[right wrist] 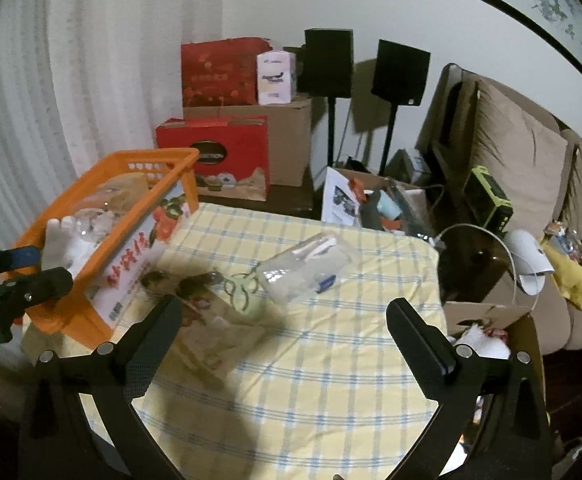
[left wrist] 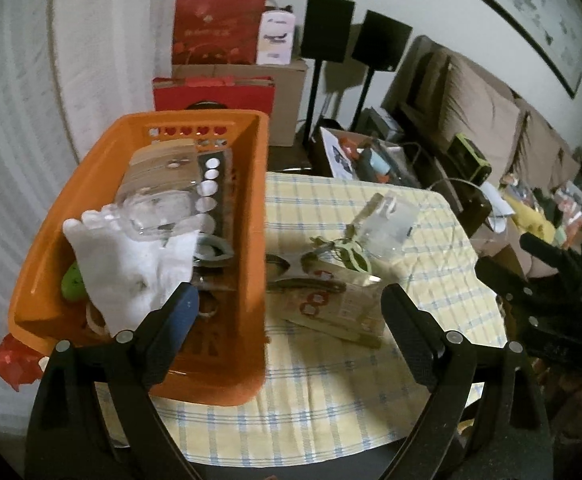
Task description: Organize objects
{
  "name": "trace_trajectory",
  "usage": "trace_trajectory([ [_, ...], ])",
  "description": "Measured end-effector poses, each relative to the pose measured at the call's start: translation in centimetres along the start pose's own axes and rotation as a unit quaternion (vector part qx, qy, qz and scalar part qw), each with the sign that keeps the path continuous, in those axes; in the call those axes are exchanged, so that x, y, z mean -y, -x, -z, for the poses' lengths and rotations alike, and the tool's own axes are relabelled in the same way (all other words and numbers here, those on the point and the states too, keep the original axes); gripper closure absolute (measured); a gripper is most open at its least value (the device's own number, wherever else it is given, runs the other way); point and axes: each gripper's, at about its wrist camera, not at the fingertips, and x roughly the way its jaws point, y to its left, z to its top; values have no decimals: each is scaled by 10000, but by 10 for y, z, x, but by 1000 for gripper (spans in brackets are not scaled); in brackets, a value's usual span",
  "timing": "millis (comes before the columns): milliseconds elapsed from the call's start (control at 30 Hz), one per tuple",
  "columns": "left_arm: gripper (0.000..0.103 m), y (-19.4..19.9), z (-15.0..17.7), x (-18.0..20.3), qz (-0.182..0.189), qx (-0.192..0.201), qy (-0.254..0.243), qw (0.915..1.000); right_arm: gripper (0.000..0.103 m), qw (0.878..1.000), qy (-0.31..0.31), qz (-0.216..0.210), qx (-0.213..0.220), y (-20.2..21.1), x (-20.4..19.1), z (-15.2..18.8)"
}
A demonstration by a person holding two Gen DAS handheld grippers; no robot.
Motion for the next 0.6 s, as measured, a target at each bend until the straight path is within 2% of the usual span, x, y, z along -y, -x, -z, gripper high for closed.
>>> trace_trajectory([
  [233, 11, -9, 9, 21, 76, -90, -276, 9995, 0, 9997, -191, 86, -83, -1, 22, 10],
  [400, 11, -17, 23, 30, 179, -115, -463, 9987, 0, 9990, -367, -48, -238, -9, 39, 23],
  [600, 11, -33, 17, 40, 146, -230, -541, 9982, 1, 9973, -622, -13, -383, -21, 59, 36],
])
